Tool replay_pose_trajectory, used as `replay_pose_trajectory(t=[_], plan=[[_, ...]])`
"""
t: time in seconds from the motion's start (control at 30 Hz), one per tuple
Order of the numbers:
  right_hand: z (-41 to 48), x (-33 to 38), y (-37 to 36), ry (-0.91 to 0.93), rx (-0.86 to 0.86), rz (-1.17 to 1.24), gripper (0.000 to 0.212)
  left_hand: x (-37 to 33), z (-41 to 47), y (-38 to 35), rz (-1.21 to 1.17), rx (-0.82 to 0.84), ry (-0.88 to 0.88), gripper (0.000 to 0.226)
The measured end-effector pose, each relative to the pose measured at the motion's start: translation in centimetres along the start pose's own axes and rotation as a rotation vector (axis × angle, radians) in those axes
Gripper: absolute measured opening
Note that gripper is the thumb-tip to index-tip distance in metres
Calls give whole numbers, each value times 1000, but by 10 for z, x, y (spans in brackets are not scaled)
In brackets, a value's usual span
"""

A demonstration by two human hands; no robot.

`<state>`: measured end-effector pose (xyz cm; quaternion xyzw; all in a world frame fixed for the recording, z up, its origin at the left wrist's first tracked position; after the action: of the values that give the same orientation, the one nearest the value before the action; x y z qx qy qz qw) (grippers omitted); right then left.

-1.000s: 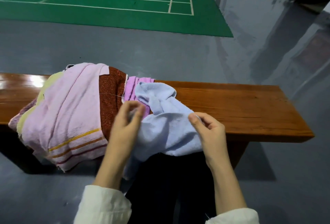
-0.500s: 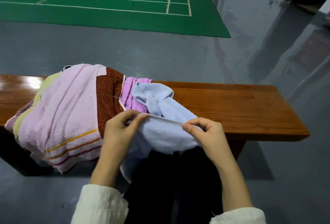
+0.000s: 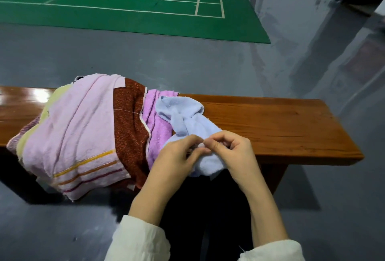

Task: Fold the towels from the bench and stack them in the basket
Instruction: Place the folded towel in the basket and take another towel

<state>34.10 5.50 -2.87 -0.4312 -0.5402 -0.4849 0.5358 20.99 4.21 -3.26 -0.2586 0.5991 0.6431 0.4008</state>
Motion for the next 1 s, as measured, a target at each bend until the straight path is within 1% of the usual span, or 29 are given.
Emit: replay_pose_trajectory(t=[0.07, 0.2, 0.27, 0.3, 0.33, 0.43, 0.47, 0.5, 0.57, 0.63, 0.7, 0.8, 0.87, 0.9, 0.93, 1.0], plan=[[-2, -4, 6, -25, 3, -33, 20, 8, -1, 8, 33, -85, -18, 28], [-5, -9, 6, -85, 69, -71, 15, 19, -7, 30, 42, -263, 24, 18], [-3, -11, 6, -90, 69, -82, 17, 26, -9, 38, 48, -298, 63, 10], [-3, -11, 5, -81, 60, -83, 18, 27, -9, 40, 24, -287, 82, 4], [-2, -10, 5, -66, 53, -81, 18, 26, -8, 39, -21, -254, 100, 6], [-1, -6, -3, -14, 73, -92, 21, 12, -4, 19, -171, -69, 72, 33], [0, -5, -7, -6, 85, -101, 23, 6, -3, 12, -173, -17, 49, 36], [0, -5, -10, -7, 89, -109, 26, 2, -1, 6, -151, 4, 34, 34], [1, -5, -8, -12, 80, -138, 30, 2, 2, 3, -108, -13, 30, 26], [-1, -6, -1, -16, 63, -182, 23, 8, 2, 9, -69, -55, 40, 27], [-2, -8, 9, -30, 39, -202, 13, 13, 1, 17, -9, -111, 26, 20], [-3, -13, 18, -59, 0, -211, 10, 18, -4, 29, 47, -216, 29, 16], [-2, -14, 18, -50, -9, -230, 7, 25, -4, 34, 89, -288, 66, 16], [-2, -14, 17, -38, -12, -234, 5, 27, -3, 33, 105, -297, 87, 16], [-1, -14, 15, -27, -16, -229, 5, 25, -2, 28, 107, -251, 108, 23], [0, -11, 12, 13, -25, -175, 9, 12, 1, 1, 33, -34, 101, 56]])
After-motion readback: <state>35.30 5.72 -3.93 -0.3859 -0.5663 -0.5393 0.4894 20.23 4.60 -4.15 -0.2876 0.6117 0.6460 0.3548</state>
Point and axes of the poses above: each hand's wrist, its own z-axis towards the middle knuckle, its own y-axis out of the back of the hand, x = y × z, the point moved 6 cm from there along z, towards the middle knuckle, and after that the axes turned 4 degrees about x, right-handed, at the moved point
